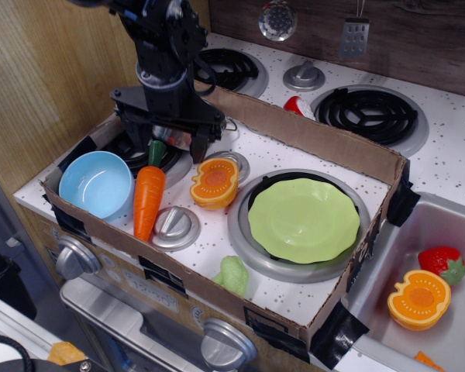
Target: Put carrot on plate
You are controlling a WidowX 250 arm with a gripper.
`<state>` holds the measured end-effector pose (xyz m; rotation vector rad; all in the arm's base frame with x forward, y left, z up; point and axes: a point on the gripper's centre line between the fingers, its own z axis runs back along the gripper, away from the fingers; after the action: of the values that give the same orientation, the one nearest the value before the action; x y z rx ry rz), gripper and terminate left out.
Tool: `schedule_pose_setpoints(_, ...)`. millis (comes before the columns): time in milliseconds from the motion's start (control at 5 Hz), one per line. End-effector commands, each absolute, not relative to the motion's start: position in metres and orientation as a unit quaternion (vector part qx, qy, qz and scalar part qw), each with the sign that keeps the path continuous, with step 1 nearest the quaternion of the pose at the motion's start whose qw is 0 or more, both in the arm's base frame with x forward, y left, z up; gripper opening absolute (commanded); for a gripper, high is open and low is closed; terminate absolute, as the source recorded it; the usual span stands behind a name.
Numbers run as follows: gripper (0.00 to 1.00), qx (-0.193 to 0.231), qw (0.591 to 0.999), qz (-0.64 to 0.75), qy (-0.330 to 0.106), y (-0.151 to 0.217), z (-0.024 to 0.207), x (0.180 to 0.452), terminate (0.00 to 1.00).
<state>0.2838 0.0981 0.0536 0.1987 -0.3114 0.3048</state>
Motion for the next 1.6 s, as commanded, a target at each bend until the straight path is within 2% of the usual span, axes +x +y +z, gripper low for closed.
schedule_pose_setpoints(0,1.0,0.092,0.972,0.141,-0.164,0.106,0.047,0.289,0.0)
schedule_pose_setpoints(200,1.0,0.097,0.969,0.15,-0.171,0.108,0.04,0.292,0.0)
schedule_pose_setpoints(600,1.0,0.106,0.972,0.129,-0.166,0.126,0.05,0.297,0.0)
schedule_pose_setpoints(1400,1.0,0.087,0.973,0.129,-0.168,0.134,0.034,0.294,0.0)
